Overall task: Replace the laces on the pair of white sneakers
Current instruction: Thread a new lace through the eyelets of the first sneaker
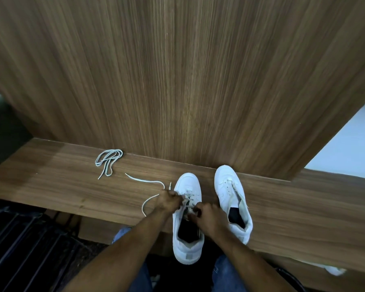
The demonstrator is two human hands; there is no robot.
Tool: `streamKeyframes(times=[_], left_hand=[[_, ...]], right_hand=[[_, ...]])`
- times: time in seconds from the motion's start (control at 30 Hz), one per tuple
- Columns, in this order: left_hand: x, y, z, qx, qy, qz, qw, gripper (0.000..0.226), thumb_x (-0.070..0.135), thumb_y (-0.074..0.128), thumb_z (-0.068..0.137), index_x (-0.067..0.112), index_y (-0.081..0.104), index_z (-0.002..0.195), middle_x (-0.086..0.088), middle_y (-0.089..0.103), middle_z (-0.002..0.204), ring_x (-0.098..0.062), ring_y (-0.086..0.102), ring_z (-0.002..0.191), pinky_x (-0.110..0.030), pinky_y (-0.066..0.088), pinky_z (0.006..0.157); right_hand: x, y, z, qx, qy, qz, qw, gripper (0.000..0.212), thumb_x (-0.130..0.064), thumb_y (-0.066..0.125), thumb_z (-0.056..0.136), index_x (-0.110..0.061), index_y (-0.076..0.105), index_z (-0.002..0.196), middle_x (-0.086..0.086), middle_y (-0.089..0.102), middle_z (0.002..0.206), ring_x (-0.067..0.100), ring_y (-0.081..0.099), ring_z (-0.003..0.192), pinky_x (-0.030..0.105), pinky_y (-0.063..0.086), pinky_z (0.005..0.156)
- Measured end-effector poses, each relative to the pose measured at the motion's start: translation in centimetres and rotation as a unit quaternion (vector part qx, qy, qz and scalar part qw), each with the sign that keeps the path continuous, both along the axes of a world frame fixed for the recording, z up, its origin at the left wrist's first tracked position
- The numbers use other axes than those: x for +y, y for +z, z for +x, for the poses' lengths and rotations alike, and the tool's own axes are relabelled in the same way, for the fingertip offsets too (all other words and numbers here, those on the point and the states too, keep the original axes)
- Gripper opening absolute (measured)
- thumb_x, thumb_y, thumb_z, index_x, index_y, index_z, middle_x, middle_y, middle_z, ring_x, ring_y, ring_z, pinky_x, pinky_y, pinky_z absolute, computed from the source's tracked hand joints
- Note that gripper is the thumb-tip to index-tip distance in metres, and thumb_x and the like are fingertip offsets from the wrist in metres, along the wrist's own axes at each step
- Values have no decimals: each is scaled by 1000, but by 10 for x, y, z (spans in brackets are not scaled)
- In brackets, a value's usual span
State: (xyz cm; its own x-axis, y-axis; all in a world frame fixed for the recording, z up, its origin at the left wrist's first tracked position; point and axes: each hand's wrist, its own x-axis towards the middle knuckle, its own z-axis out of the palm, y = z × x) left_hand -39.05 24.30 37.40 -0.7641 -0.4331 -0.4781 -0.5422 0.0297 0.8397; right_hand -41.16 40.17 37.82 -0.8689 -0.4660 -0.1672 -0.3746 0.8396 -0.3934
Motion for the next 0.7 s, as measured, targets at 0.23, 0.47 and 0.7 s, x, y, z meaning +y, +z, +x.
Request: streamKeyframes(times=[0.23,0.47,0.7], left_hand=[[-70,67,-47,203,253,234,917,28,14,45,101,7,49,74,-14,52,55,-11,49,31,-16,32,27],[-77,73,-41,163,234,250,925,21,13,48,97,21,54,78,2,53,47,-9,51,36,-17,38,32],[-3,-9,11,-89,-10,108,990,35,34,64,90,16,52,62,-2,47,53,-9,36,35,-14,24,37]], right_hand=[[2,0,0,-6,-9,-10,1000,44,-62,60,78,-27,67,104,-5,71,102,17,65,99,29,47,77],[0,-1,0,-6,-19,-9,1000,45,-65,60,76,-29,68,103,-6,72,100,16,65,97,28,46,76],[-2,-3,1,-12,-35,-18,999,38,-57,60,78,-27,69,100,-4,73,97,19,67,94,29,51,75]])
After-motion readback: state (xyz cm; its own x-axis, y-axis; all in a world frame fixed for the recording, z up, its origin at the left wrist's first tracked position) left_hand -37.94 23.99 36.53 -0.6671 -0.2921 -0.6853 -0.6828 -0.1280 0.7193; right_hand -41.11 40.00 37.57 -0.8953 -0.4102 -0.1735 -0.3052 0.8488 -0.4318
